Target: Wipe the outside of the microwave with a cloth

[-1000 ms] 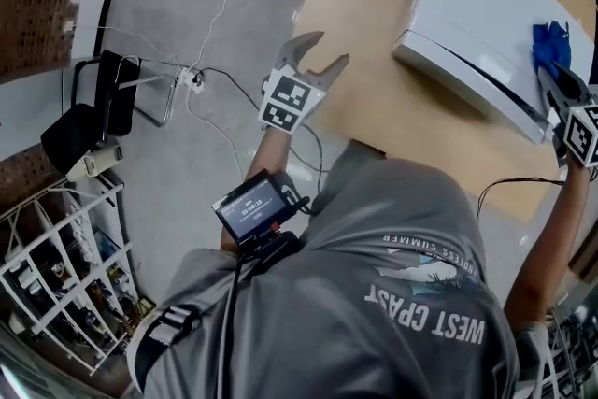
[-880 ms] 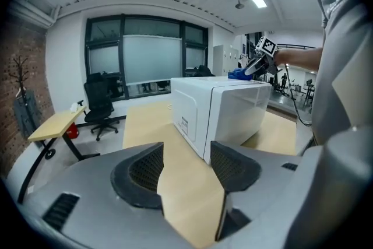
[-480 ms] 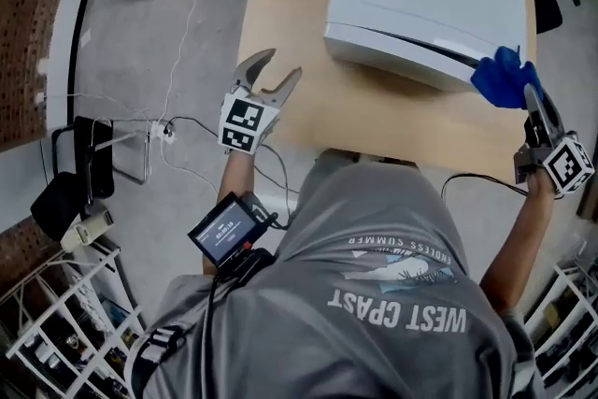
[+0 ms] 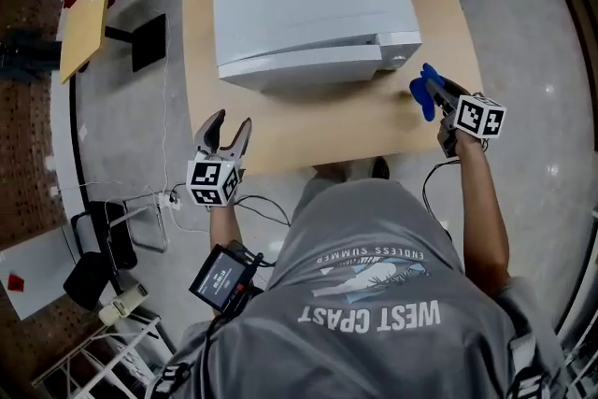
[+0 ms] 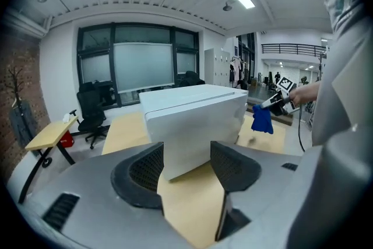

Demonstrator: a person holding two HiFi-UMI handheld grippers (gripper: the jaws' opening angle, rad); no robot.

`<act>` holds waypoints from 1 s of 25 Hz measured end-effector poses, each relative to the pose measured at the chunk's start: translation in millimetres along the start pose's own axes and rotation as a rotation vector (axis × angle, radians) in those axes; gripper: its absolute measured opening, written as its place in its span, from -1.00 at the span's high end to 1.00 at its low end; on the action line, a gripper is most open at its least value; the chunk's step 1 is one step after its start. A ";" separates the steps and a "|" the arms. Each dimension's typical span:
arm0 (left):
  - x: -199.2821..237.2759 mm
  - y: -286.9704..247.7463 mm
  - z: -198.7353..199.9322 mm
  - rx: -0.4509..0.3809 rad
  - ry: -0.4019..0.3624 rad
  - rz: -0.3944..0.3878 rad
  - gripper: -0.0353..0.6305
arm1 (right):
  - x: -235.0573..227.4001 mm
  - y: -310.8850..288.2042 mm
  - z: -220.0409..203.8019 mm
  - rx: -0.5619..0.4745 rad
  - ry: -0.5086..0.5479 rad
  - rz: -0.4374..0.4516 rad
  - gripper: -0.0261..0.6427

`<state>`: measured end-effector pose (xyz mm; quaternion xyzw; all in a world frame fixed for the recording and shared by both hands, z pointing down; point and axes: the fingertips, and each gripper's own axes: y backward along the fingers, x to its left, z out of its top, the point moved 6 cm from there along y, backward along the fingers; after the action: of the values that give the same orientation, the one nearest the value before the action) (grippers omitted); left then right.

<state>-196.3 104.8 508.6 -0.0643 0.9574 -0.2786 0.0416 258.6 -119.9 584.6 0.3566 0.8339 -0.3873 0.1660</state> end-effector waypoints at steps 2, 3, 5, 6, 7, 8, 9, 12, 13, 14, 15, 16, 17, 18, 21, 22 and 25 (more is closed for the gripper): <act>-27.6 1.3 9.0 -0.005 -0.010 -0.002 0.10 | 0.4 -6.3 -11.7 0.042 0.026 0.053 0.50; -40.2 1.4 13.6 -0.009 -0.013 -0.001 0.10 | 0.4 -6.5 -14.0 0.046 0.037 0.073 0.46; -62.9 0.3 20.2 -0.017 -0.013 0.004 0.10 | -1.4 -3.0 -13.3 0.026 0.068 0.094 0.35; -73.1 -0.3 22.2 -0.021 -0.014 0.007 0.10 | -2.0 0.9 -10.7 0.003 0.086 0.100 0.31; -82.8 -0.3 23.9 -0.024 -0.014 0.010 0.10 | -1.4 7.1 -6.9 -0.026 0.104 0.111 0.31; -92.0 0.6 25.4 -0.029 -0.014 0.012 0.10 | 1.6 15.7 -2.6 -0.060 0.120 0.133 0.34; -100.7 2.2 26.9 -0.034 -0.012 0.014 0.10 | 7.2 26.5 2.1 -0.095 0.136 0.169 0.46; -121.0 6.2 32.8 -0.057 0.005 0.020 0.10 | 34.7 64.8 16.8 -0.188 0.219 0.311 0.65; -126.1 7.1 35.1 -0.064 0.011 0.022 0.10 | 44.4 77.5 21.1 -0.210 0.256 0.347 0.65; -130.8 8.1 37.5 -0.070 0.014 0.023 0.10 | 53.1 89.4 24.3 -0.226 0.293 0.371 0.65; -135.5 9.2 39.8 -0.075 0.015 0.024 0.10 | 60.3 100.3 26.7 -0.236 0.324 0.386 0.65; -140.2 10.5 42.0 -0.078 0.013 0.024 0.10 | 66.0 110.1 28.7 -0.244 0.349 0.396 0.67; -144.9 11.7 44.2 -0.080 0.010 0.024 0.10 | 70.9 119.1 30.5 -0.252 0.369 0.402 0.68; -149.5 13.1 46.2 -0.083 0.006 0.024 0.10 | 75.3 127.4 32.3 -0.261 0.389 0.407 0.69; -160.5 20.3 49.0 -0.087 -0.006 0.027 0.10 | 88.3 148.6 35.3 -0.286 0.447 0.419 0.70; -163.3 24.4 48.5 -0.086 -0.008 0.030 0.10 | 92.0 154.8 35.2 -0.292 0.461 0.423 0.70; -169.8 38.4 44.7 -0.084 -0.007 0.044 0.10 | 100.4 170.4 34.7 -0.304 0.493 0.435 0.70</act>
<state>-27.1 138.2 457.8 -0.0459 0.9692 -0.2370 0.0485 312.5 -23.7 416.8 0.5798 0.8014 -0.1169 0.0895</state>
